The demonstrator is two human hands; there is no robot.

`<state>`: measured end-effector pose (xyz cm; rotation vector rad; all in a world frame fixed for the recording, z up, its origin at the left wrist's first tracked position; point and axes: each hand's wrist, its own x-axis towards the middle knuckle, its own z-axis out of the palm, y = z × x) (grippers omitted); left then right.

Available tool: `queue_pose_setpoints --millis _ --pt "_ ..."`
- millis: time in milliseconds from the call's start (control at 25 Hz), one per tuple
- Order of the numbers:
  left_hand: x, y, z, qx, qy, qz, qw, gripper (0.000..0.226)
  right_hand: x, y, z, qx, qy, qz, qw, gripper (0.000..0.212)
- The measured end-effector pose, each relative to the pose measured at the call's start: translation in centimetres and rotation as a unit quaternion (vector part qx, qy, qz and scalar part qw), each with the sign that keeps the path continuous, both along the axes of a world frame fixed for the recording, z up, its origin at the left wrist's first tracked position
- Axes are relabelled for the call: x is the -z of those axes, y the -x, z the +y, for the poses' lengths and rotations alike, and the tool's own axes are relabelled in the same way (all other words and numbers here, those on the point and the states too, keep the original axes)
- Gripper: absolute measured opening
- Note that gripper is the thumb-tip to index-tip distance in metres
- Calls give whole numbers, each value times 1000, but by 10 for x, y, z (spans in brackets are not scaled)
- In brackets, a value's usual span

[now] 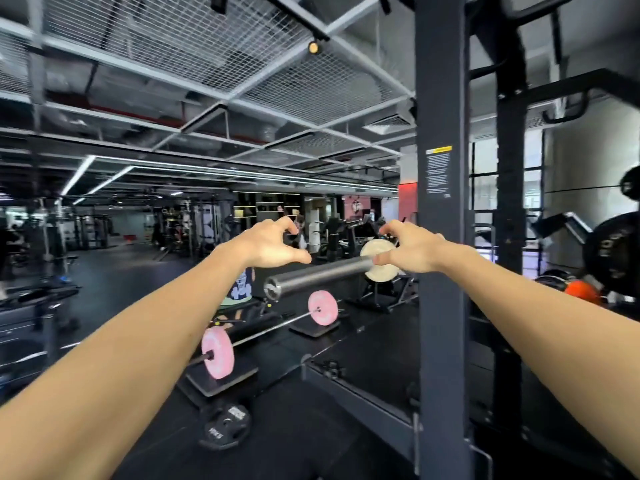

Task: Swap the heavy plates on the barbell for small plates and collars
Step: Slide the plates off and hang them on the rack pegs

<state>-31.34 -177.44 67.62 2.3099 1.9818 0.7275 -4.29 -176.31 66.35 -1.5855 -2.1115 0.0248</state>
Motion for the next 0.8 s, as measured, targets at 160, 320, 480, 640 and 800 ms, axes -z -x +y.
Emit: queue_pose_setpoints --millis 160,320,480,640,800 --pt "7 97 25 -15 -1 -21 1000 68 6 96 37 -47 6 10 999 66" --pt "11 148 57 -21 5 -32 999 71 9 154 74 -60 9 13 998 63" --pt "16 162 98 -8 7 -27 1000 69 11 174 120 -41 12 11 999 61" --pt "12 153 154 13 -5 -15 1000 68 15 162 176 -27 17 35 999 63" --pt "14 129 220 67 -15 -23 997 67 18 126 224 14 36 66 997 64"
